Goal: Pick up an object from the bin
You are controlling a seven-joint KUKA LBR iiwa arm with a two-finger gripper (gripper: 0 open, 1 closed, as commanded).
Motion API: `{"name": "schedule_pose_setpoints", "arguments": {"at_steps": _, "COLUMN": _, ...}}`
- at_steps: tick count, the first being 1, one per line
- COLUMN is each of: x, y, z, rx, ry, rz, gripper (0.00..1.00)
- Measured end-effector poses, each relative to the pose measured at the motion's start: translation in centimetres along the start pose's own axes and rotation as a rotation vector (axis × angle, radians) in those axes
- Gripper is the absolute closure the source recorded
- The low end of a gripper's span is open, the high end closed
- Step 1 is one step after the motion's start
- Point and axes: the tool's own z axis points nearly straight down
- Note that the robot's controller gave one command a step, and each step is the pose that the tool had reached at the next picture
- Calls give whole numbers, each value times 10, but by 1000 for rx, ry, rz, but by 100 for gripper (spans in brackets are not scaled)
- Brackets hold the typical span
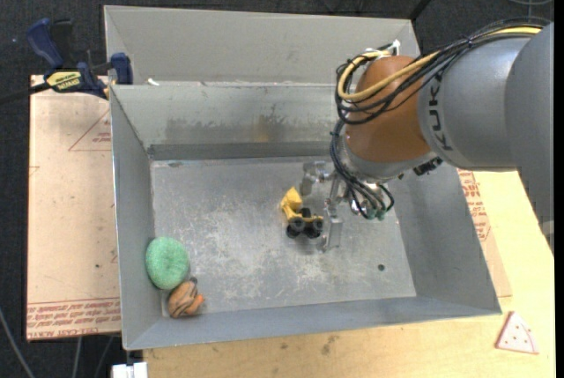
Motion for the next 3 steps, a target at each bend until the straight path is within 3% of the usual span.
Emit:
{"name": "schedule_pose_setpoints", "arguments": {"at_steps": 1, "x": 7, "y": 5, "z": 23, "rx": 3, "ry": 4, "rz": 285, "gripper": 100}}
{"name": "schedule_pose_setpoints", "arguments": {"at_steps": 3, "x": 8, "y": 6, "z": 19, "rx": 2, "ry": 5, "rz": 284, "gripper": 100}}
